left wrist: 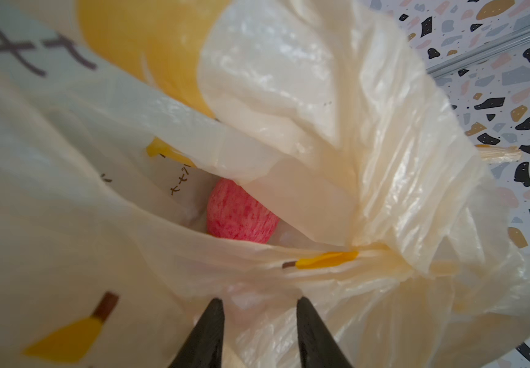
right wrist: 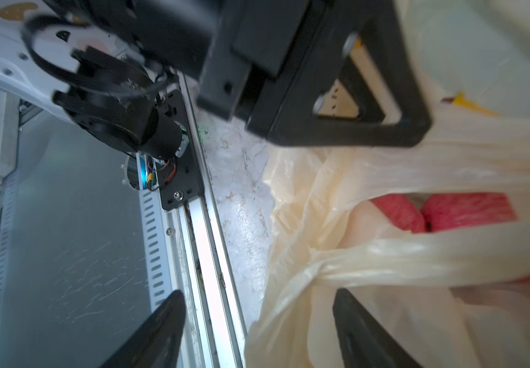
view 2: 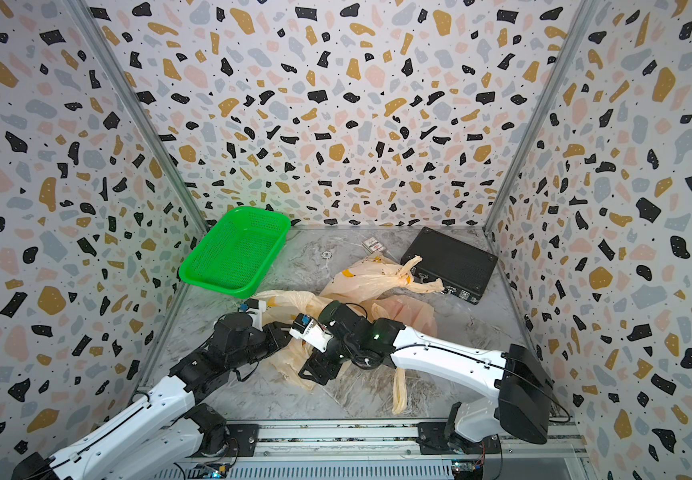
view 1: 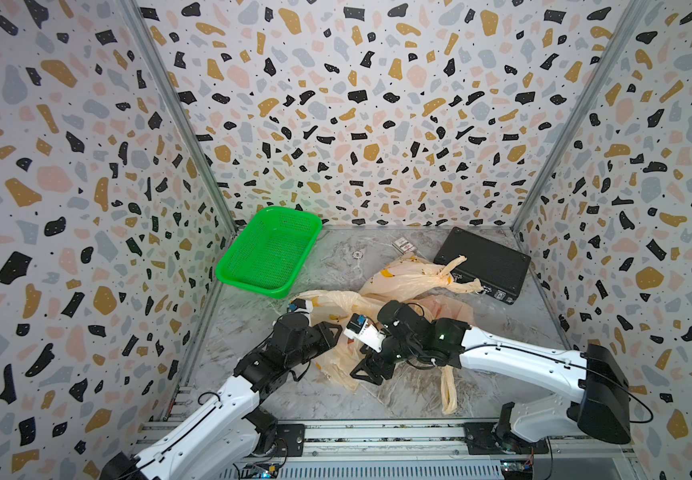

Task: Untie the knot of a plastic bag & take out the apple
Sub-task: Untie the plastic bag at the center of the board.

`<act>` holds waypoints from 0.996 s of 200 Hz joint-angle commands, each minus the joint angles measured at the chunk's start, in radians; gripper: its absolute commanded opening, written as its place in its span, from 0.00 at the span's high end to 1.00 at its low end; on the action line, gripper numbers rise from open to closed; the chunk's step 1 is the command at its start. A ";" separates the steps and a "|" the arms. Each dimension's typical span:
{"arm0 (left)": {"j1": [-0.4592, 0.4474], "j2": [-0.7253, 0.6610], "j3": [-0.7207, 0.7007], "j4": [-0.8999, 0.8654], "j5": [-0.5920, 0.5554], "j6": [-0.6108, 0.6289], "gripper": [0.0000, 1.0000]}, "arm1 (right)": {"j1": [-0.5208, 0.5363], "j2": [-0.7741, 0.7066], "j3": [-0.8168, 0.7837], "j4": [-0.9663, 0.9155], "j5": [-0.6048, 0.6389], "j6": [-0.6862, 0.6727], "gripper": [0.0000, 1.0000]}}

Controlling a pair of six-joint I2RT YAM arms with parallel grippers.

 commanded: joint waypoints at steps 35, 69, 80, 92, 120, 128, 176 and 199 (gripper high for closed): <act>-0.092 0.042 0.052 -0.119 -0.052 0.224 0.77 | -0.101 0.068 0.348 -0.273 0.214 -0.117 0.20; -0.117 0.073 0.035 -0.079 -0.053 0.249 0.78 | -0.150 0.227 0.438 -0.288 0.372 -0.172 0.19; -0.122 0.085 0.036 -0.082 -0.052 0.258 0.78 | -0.169 0.270 0.447 -0.283 0.364 -0.171 0.18; -0.129 0.096 0.041 -0.097 -0.056 0.264 0.78 | -0.179 0.314 0.452 -0.280 0.346 -0.184 0.18; -0.136 0.112 0.047 -0.138 -0.060 0.281 0.78 | -0.181 0.384 0.437 -0.271 0.336 -0.185 0.18; -0.137 0.117 0.047 -0.147 -0.057 0.285 0.78 | -0.183 0.402 0.432 -0.267 0.355 -0.173 0.18; -0.140 0.179 0.058 -0.308 -0.070 0.279 0.90 | -0.312 0.452 0.430 -0.222 0.449 -0.055 0.97; -0.140 0.180 0.032 -0.351 -0.094 0.231 0.93 | -0.384 0.463 0.432 -0.193 0.499 -0.003 1.00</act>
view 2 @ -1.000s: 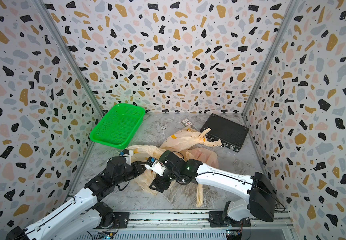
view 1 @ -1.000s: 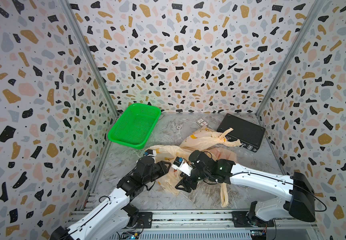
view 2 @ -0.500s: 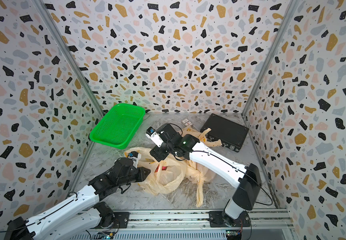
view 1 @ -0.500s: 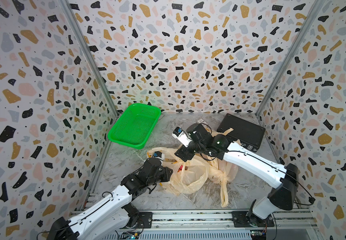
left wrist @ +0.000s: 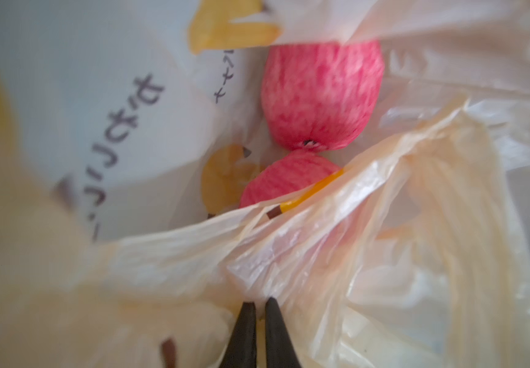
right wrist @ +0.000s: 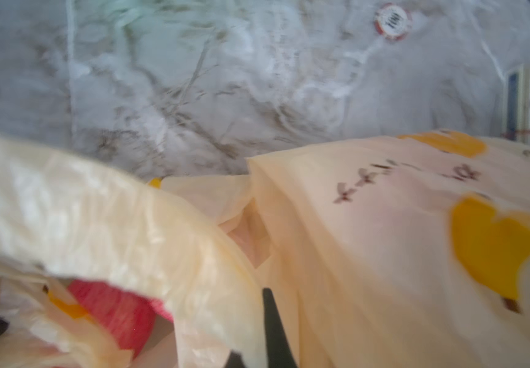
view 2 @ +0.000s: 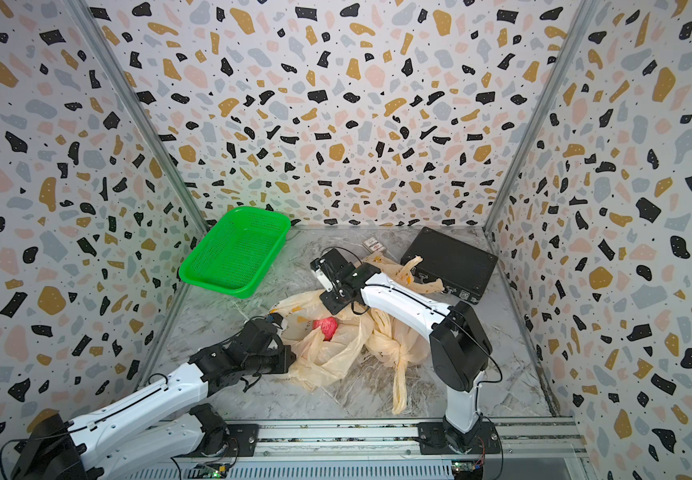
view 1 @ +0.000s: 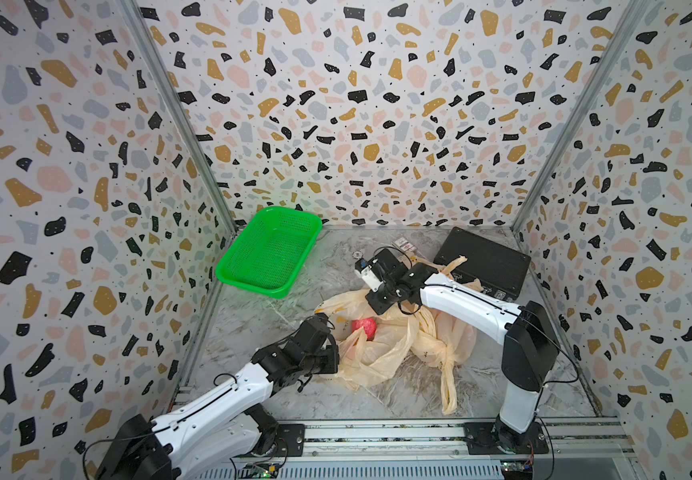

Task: Untie the knot of a plastic bag & take out the apple
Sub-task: Untie the plastic bag at the center of the board.

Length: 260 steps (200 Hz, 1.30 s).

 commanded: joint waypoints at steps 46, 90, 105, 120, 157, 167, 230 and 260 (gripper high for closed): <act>-0.007 -0.149 -0.098 -0.205 -0.130 -0.198 0.96 | -0.115 0.002 -0.090 0.107 0.149 0.134 1.00; -0.007 -0.528 -0.062 -0.255 -0.272 -0.195 0.80 | -0.115 -0.027 -0.155 0.153 0.082 0.160 1.00; -0.007 -0.535 0.022 -0.230 -0.268 -0.090 0.71 | -0.115 -0.033 -0.158 0.159 0.074 0.160 1.00; -0.007 -0.496 0.115 -0.211 -0.221 -0.008 0.65 | -0.114 -0.038 -0.162 0.163 0.065 0.162 1.00; -0.010 -0.322 0.230 0.065 0.013 0.071 0.63 | -0.103 -0.057 -0.185 0.177 0.063 0.156 1.00; -0.016 -0.240 0.227 0.136 0.081 0.067 0.64 | -0.101 -0.063 -0.185 0.179 0.058 0.154 1.00; -0.177 0.117 0.212 0.264 0.131 0.071 0.68 | -0.097 -0.083 -0.176 0.176 0.034 0.138 1.00; -0.181 0.095 0.105 0.148 0.058 -0.009 0.71 | -0.098 -0.082 -0.162 0.168 0.038 0.124 1.00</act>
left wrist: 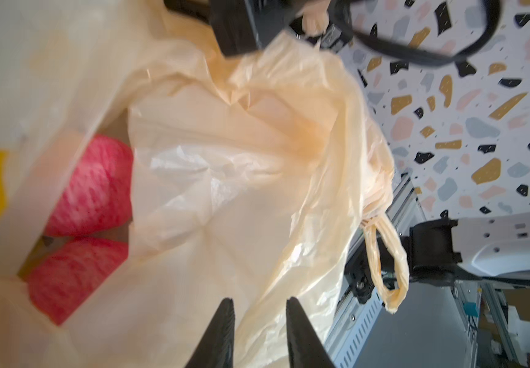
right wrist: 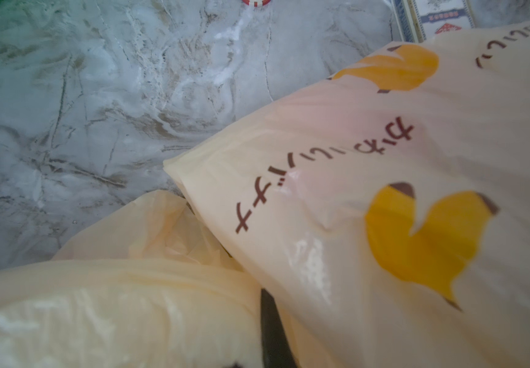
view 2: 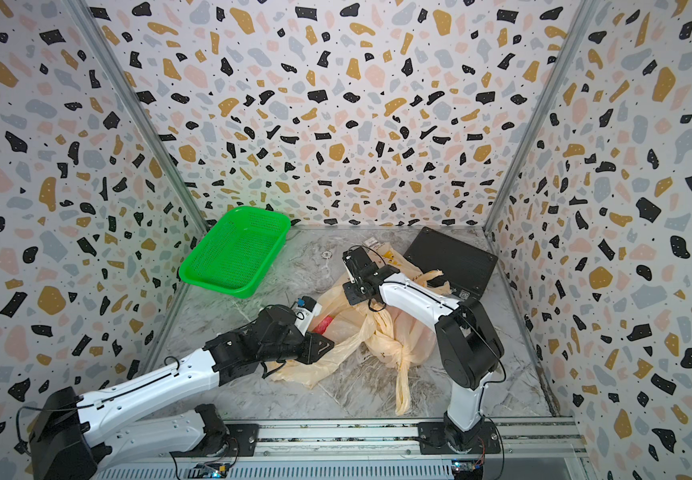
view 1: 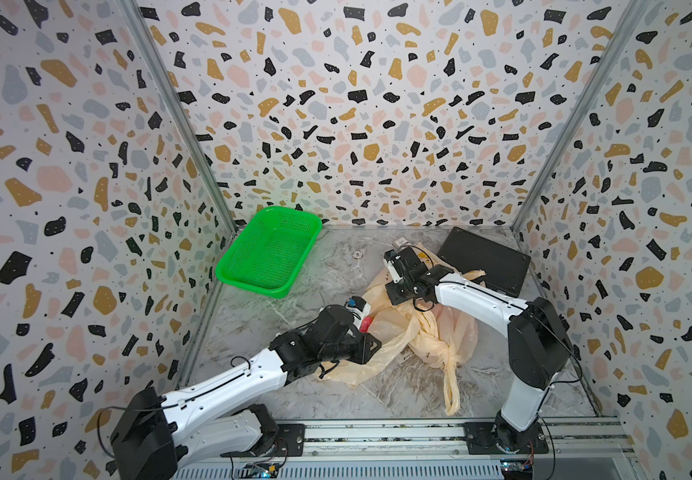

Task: Untie the knot of a plastic bag & take out the apple
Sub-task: Untie the plastic bag at the center of the board.

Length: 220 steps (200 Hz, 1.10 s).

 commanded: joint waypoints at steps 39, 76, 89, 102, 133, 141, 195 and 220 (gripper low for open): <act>-0.038 -0.044 -0.240 -0.091 -0.122 -0.081 0.71 | -0.023 -0.023 0.059 -0.011 -0.023 -0.010 1.00; -0.051 -0.045 -0.351 -0.097 -0.152 -0.183 0.73 | -0.062 0.002 0.095 0.004 -0.046 0.004 1.00; -0.054 -0.045 -0.370 -0.114 -0.155 -0.206 0.74 | -0.069 0.020 0.114 0.006 -0.044 0.001 1.00; -0.058 -0.053 -0.385 -0.121 -0.149 -0.225 0.75 | -0.077 0.042 0.134 0.011 -0.055 0.005 1.00; -0.088 -0.057 -0.439 -0.133 -0.143 -0.275 0.76 | -0.087 0.096 0.175 0.030 -0.072 0.016 1.00; -0.103 -0.060 -0.458 -0.129 -0.145 -0.298 0.76 | -0.090 0.107 0.180 0.038 -0.076 0.015 1.00; -0.171 -0.286 -0.315 -0.245 -0.303 -0.197 0.58 | -0.094 0.143 0.189 0.029 -0.191 0.012 0.82; -0.171 -0.411 -0.226 -0.253 -0.331 -0.106 0.50 | -0.092 0.093 0.159 0.020 -0.214 0.013 0.67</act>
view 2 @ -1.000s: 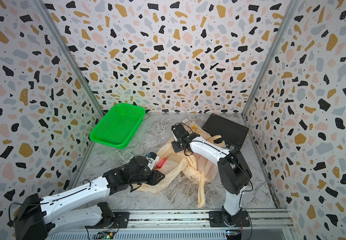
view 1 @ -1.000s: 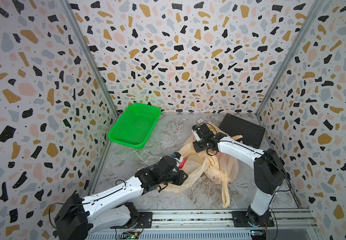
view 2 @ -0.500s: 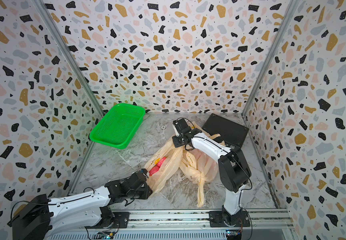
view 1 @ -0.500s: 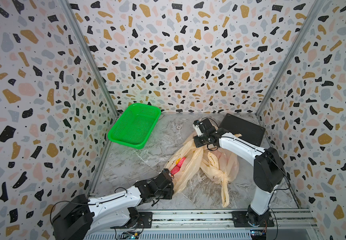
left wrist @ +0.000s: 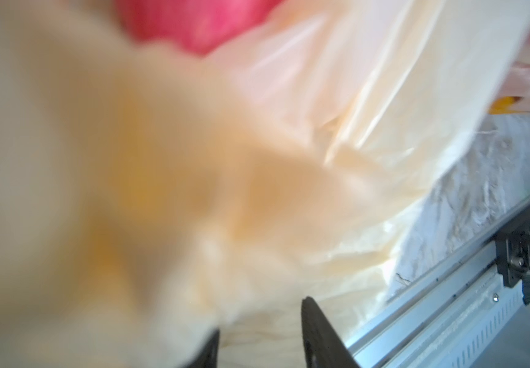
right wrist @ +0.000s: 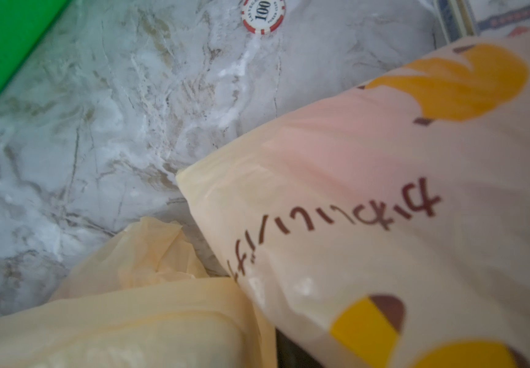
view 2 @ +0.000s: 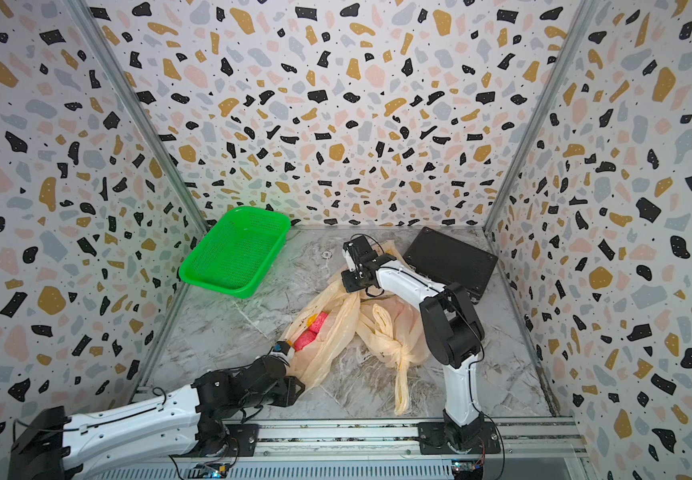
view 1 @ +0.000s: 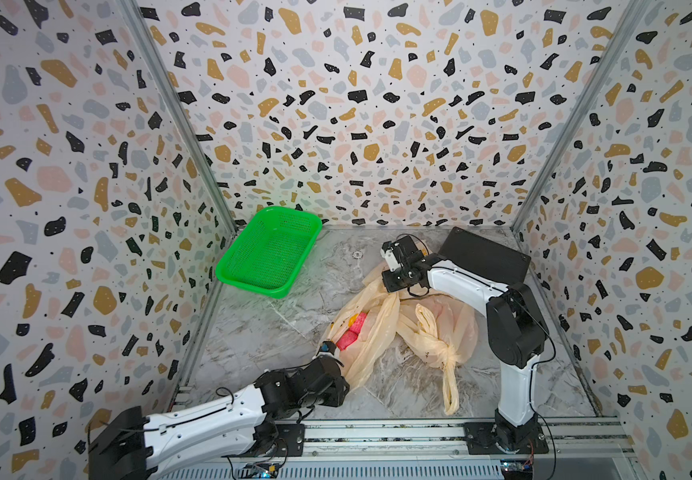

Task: Untie the knot of a plastic bag & take out the apple
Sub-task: Untie the plastic bag at the center of the board.

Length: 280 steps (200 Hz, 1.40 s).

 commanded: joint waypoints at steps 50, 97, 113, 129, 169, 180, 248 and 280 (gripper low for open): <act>-0.004 -0.172 0.204 -0.022 -0.073 0.177 0.50 | 0.016 -0.197 -0.029 -0.050 -0.032 -0.024 0.48; 0.009 0.092 0.278 0.042 -0.149 0.173 0.55 | 0.054 -0.294 -0.048 -0.111 -0.012 -0.053 0.31; 0.018 0.123 0.319 -0.009 -0.217 0.171 0.59 | 0.071 -0.322 -0.067 -0.136 -0.006 -0.060 0.27; 0.055 0.099 0.311 -0.002 -0.244 0.181 0.62 | 0.089 -0.358 -0.098 -0.145 0.021 -0.068 0.22; 0.176 0.117 0.284 0.068 -0.180 0.188 0.65 | 0.126 -0.453 -0.133 -0.187 0.063 -0.101 0.01; 0.181 0.128 0.286 0.095 -0.171 0.200 0.65 | 0.139 -0.485 -0.144 -0.195 0.065 -0.106 0.03; 0.188 0.228 0.356 0.165 -0.073 0.234 0.68 | 0.263 -0.512 -0.219 -0.180 -0.050 -0.069 0.76; 0.194 0.311 0.382 0.097 -0.126 0.225 0.63 | 0.274 -0.454 -0.291 -0.097 -0.132 -0.038 1.00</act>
